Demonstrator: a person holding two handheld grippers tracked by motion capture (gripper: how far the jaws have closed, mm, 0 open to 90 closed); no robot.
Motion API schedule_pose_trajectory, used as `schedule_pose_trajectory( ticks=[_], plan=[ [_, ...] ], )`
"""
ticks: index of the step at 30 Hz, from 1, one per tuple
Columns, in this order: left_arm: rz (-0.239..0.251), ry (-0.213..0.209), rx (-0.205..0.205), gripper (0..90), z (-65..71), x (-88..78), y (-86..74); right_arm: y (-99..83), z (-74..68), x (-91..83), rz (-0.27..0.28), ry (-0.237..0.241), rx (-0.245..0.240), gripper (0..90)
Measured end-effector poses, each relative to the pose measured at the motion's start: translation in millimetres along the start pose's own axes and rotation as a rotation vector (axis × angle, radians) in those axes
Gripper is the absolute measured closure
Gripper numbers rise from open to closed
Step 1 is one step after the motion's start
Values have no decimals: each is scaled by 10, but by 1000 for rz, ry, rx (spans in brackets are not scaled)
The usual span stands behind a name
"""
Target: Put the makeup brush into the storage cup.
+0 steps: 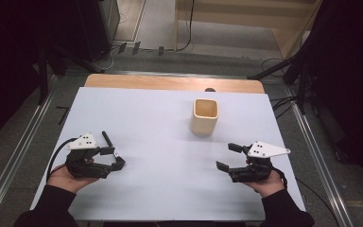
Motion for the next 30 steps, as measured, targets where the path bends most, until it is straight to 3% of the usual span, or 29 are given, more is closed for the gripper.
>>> schedule_pose_trajectory(
  ticks=[13,15,30],
  plan=[
    [-45,19,-16,292,-19,20,-38,-47,-23,23,-46,16,-26,199],
    [-54,14,-24,291,-12,26,-42,-86,-24,32,-81,11,-35,199],
    [-58,27,-35,289,-14,25,-34,-83,-14,26,-75,13,-27,198]
  ],
)
Point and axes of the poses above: each handheld gripper's, and its own axes: x roughly forward along the jaws, y roughly out of its top, z roughly to its right, the point moved 7 cm from there along x, roughly forward along the jaws, and after that the axes turned 4 degrees about z, right-handed, at the moved point
